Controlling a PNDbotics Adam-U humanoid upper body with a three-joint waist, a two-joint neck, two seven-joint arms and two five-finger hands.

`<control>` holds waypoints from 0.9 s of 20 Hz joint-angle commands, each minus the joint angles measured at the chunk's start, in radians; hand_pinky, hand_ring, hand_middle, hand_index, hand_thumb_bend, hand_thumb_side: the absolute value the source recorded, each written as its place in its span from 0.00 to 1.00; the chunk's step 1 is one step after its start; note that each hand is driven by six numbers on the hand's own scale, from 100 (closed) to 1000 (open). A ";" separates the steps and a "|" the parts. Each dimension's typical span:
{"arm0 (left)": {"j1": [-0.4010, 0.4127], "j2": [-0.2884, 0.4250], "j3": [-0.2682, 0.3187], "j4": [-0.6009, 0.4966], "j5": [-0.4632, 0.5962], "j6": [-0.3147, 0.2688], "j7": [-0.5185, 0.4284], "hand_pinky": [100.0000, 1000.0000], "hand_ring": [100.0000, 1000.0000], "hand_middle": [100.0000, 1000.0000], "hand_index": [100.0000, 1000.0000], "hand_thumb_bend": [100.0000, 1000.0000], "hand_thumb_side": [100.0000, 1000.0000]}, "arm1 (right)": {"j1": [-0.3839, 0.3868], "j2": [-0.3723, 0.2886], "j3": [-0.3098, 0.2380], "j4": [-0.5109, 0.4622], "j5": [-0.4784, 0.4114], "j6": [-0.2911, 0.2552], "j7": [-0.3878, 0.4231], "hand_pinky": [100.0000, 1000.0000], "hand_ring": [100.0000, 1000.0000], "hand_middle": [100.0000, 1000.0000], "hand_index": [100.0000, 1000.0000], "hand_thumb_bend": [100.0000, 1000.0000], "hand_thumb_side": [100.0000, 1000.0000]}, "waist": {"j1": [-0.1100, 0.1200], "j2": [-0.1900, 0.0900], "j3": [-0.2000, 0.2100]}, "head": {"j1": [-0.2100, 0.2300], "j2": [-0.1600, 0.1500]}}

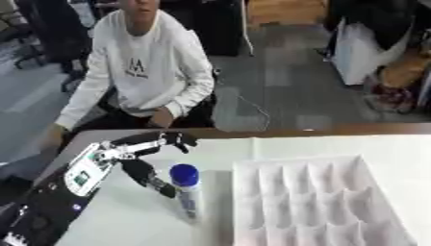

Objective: Pick up objects on the table and place them in the box.

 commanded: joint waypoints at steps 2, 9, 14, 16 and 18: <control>-0.023 0.016 0.019 0.008 -0.014 -0.011 -0.010 0.97 0.81 1.00 0.96 1.00 0.58 | -0.024 -0.007 -0.005 -0.015 -0.004 0.000 0.000 0.42 0.50 0.43 0.54 0.57 0.82 | 0.000 -0.012 -0.003 | 0.011 -0.011; -0.026 0.007 0.013 0.018 -0.022 -0.018 -0.033 0.97 0.82 1.00 0.96 1.00 0.57 | -0.028 -0.006 -0.005 -0.015 -0.005 0.001 0.000 0.42 0.50 0.43 0.54 0.57 0.82 | 0.003 -0.012 -0.006 | 0.009 -0.009; -0.027 0.000 0.007 0.024 -0.024 -0.018 -0.050 0.97 0.83 1.00 0.97 1.00 0.56 | -0.028 -0.006 -0.005 -0.015 -0.006 0.001 0.000 0.42 0.50 0.43 0.54 0.57 0.82 | 0.003 -0.012 -0.007 | 0.008 -0.011; -0.028 -0.002 0.004 0.025 -0.024 -0.019 -0.058 0.97 0.83 1.00 0.97 1.00 0.56 | -0.028 -0.006 -0.005 -0.015 -0.006 0.001 0.000 0.42 0.50 0.43 0.54 0.57 0.82 | 0.002 -0.012 -0.007 | 0.007 -0.011; -0.029 -0.005 0.002 0.027 -0.024 -0.020 -0.065 0.96 0.83 1.00 0.97 1.00 0.56 | -0.028 -0.005 -0.005 -0.015 -0.006 0.000 0.000 0.42 0.50 0.43 0.54 0.57 0.82 | 0.002 -0.012 -0.008 | 0.007 -0.011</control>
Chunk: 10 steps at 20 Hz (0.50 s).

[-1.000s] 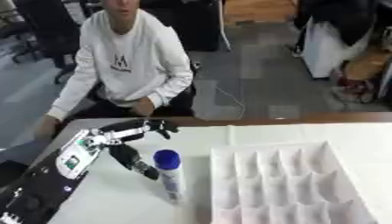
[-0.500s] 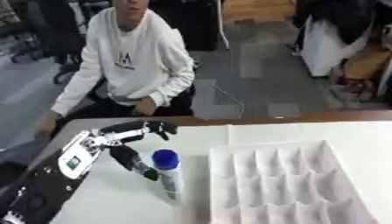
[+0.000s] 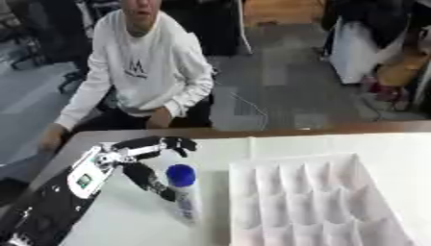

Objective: Pick up objects on the table and place them in the box.

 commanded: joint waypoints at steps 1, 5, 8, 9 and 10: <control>-0.023 0.013 0.001 -0.002 -0.002 -0.021 -0.032 0.96 0.83 1.00 0.97 1.00 0.56 | -0.020 -0.013 -0.005 -0.015 -0.004 0.000 0.000 0.42 0.50 0.43 0.54 0.57 0.82 | -0.002 -0.014 -0.002 | 0.007 -0.011; -0.023 0.004 -0.006 0.005 -0.002 -0.021 -0.049 0.95 0.82 1.00 0.97 1.00 0.55 | -0.022 -0.012 -0.005 -0.015 -0.005 0.000 -0.001 0.42 0.50 0.43 0.54 0.57 0.82 | -0.002 -0.014 -0.004 | 0.007 -0.011; -0.023 -0.003 -0.011 0.010 0.002 -0.022 -0.064 0.95 0.82 1.00 0.96 1.00 0.54 | -0.023 -0.011 -0.004 -0.015 -0.006 0.000 -0.001 0.42 0.50 0.43 0.54 0.57 0.82 | -0.001 -0.014 -0.005 | 0.006 -0.011; -0.023 -0.006 -0.013 0.012 0.004 -0.023 -0.070 0.95 0.82 1.00 0.96 1.00 0.54 | -0.024 -0.011 -0.004 -0.015 -0.007 0.001 -0.001 0.42 0.50 0.43 0.54 0.57 0.82 | -0.001 -0.014 -0.005 | 0.006 -0.012; -0.023 -0.009 -0.015 0.015 0.011 -0.023 -0.078 0.95 0.82 1.00 0.96 1.00 0.54 | -0.025 -0.011 -0.004 -0.015 -0.007 0.001 -0.001 0.42 0.50 0.43 0.54 0.57 0.82 | -0.001 -0.014 -0.006 | 0.006 -0.012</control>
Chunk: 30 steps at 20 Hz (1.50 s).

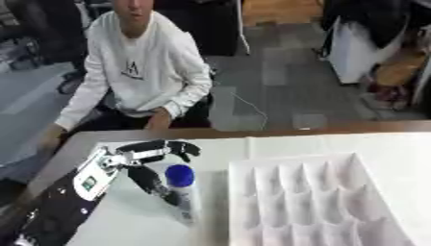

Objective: Pick up objects on the table and place them in the box.

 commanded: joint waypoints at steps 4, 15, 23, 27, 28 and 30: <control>-0.017 0.009 -0.004 0.004 0.019 -0.042 -0.077 0.95 0.82 1.00 0.96 1.00 0.53 | -0.022 -0.010 -0.004 -0.015 -0.007 0.001 -0.001 0.42 0.50 0.43 0.54 0.57 0.82 | -0.001 -0.013 -0.002 | 0.006 -0.013; -0.008 -0.004 -0.006 0.017 0.030 -0.038 -0.099 0.93 0.80 1.00 0.93 1.00 0.52 | -0.023 -0.009 -0.003 -0.015 -0.007 0.000 0.000 0.42 0.50 0.43 0.54 0.57 0.82 | -0.002 -0.012 -0.003 | 0.008 -0.015; -0.009 -0.006 -0.007 0.016 0.029 -0.049 -0.106 0.82 0.65 0.95 0.86 1.00 0.53 | -0.023 -0.010 -0.002 -0.015 -0.006 -0.001 0.002 0.42 0.50 0.43 0.54 0.57 0.82 | -0.002 -0.013 -0.003 | 0.008 -0.016; -0.010 -0.007 -0.008 0.018 0.026 -0.049 -0.100 0.74 0.58 0.93 0.82 0.97 0.51 | -0.023 -0.010 -0.002 -0.015 -0.006 -0.001 0.002 0.42 0.50 0.43 0.53 0.56 0.82 | -0.002 -0.013 -0.003 | 0.007 -0.017; -0.010 -0.007 -0.008 0.018 0.025 -0.048 -0.099 0.74 0.58 0.93 0.82 0.97 0.51 | -0.023 -0.009 -0.002 -0.015 -0.006 -0.001 0.002 0.42 0.50 0.43 0.53 0.56 0.82 | -0.002 -0.013 -0.003 | 0.007 -0.017; -0.010 -0.007 -0.007 0.018 0.024 -0.047 -0.093 0.66 0.50 0.86 0.76 0.92 0.52 | -0.023 -0.009 -0.002 -0.015 -0.005 -0.002 0.002 0.42 0.50 0.43 0.53 0.56 0.82 | -0.002 -0.013 -0.003 | 0.007 -0.017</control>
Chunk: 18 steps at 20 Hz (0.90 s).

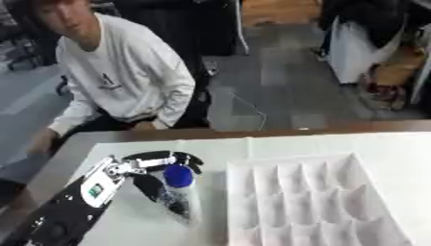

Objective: Pick up objects on the table and place them in the box.

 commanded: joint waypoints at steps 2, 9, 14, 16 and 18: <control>-0.015 0.016 0.004 -0.006 0.002 -0.073 -0.057 0.61 0.45 0.79 0.74 0.89 0.51 | -0.019 -0.010 -0.003 -0.015 -0.002 -0.001 0.002 0.42 0.50 0.43 0.53 0.56 0.82 | -0.002 -0.013 0.000 | 0.007 -0.017; -0.013 0.009 0.000 -0.005 0.017 -0.069 -0.035 0.42 0.32 0.69 0.68 0.79 0.46 | -0.020 -0.009 -0.003 -0.015 -0.001 -0.001 0.002 0.42 0.50 0.43 0.53 0.56 0.82 | -0.003 -0.013 -0.001 | 0.006 -0.017; -0.010 0.003 -0.003 -0.002 0.040 -0.069 -0.010 0.33 0.25 0.62 0.62 0.71 0.46 | -0.021 -0.008 -0.003 -0.015 -0.002 -0.001 0.002 0.42 0.50 0.43 0.53 0.56 0.82 | -0.003 -0.013 -0.002 | 0.004 -0.017; -0.008 -0.001 -0.004 0.000 0.048 -0.068 -0.003 0.30 0.22 0.60 0.60 0.66 0.47 | -0.021 -0.008 -0.003 -0.015 -0.002 -0.001 0.002 0.41 0.50 0.43 0.53 0.56 0.82 | -0.003 -0.012 -0.002 | 0.003 -0.017; -0.005 -0.005 -0.005 0.002 0.055 -0.066 0.003 0.25 0.18 0.55 0.55 0.60 0.51 | -0.022 -0.008 -0.003 -0.015 -0.003 -0.002 0.001 0.41 0.50 0.43 0.53 0.56 0.82 | -0.004 -0.012 -0.003 | 0.003 -0.018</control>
